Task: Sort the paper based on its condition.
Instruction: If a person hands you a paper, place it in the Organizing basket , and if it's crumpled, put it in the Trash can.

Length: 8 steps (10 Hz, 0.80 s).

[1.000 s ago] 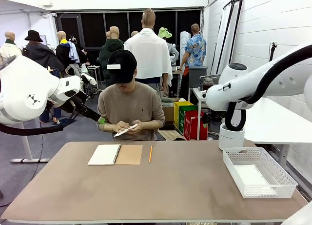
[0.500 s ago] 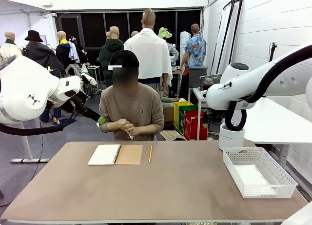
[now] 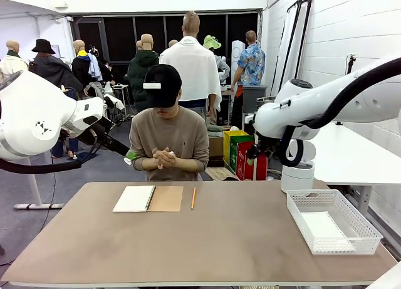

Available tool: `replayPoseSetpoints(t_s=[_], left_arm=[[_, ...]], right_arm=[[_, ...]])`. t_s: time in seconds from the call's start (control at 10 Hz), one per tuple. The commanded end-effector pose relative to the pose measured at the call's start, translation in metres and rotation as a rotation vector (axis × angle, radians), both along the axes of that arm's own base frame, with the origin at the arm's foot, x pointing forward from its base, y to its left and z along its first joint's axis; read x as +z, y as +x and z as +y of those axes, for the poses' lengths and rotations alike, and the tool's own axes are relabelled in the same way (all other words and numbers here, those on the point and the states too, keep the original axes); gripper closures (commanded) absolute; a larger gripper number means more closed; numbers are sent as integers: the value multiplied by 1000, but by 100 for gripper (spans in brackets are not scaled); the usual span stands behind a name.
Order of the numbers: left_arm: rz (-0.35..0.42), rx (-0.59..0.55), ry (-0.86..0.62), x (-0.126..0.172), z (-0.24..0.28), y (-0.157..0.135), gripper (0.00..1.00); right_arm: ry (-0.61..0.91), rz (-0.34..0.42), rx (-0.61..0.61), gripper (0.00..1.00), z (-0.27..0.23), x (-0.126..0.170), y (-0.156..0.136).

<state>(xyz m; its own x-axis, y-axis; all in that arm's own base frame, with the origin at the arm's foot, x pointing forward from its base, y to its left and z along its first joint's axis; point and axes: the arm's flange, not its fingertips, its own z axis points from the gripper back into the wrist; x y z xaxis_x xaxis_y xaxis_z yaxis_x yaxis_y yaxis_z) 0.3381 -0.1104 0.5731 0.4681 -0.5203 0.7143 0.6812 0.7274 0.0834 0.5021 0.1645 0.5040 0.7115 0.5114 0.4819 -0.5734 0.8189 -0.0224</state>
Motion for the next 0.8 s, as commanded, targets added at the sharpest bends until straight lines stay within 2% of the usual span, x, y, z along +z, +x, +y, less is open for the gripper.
replayPoseSetpoints(t_s=[0.0,0.2,0.5,0.7], left_arm=[[4,-3,-5,0,1,0,0],[4,-3,-5,0,1,0,0],[4,-3,-5,0,1,0,0],[4,-3,-5,0,1,0,0]], right_arm=[[52,29,188,0,0,19,-27],[64,-24,312,0,8,35,-59],[67,-108,362,0,1,53,-89],[92,-136,398,0,-7,62,-109]])
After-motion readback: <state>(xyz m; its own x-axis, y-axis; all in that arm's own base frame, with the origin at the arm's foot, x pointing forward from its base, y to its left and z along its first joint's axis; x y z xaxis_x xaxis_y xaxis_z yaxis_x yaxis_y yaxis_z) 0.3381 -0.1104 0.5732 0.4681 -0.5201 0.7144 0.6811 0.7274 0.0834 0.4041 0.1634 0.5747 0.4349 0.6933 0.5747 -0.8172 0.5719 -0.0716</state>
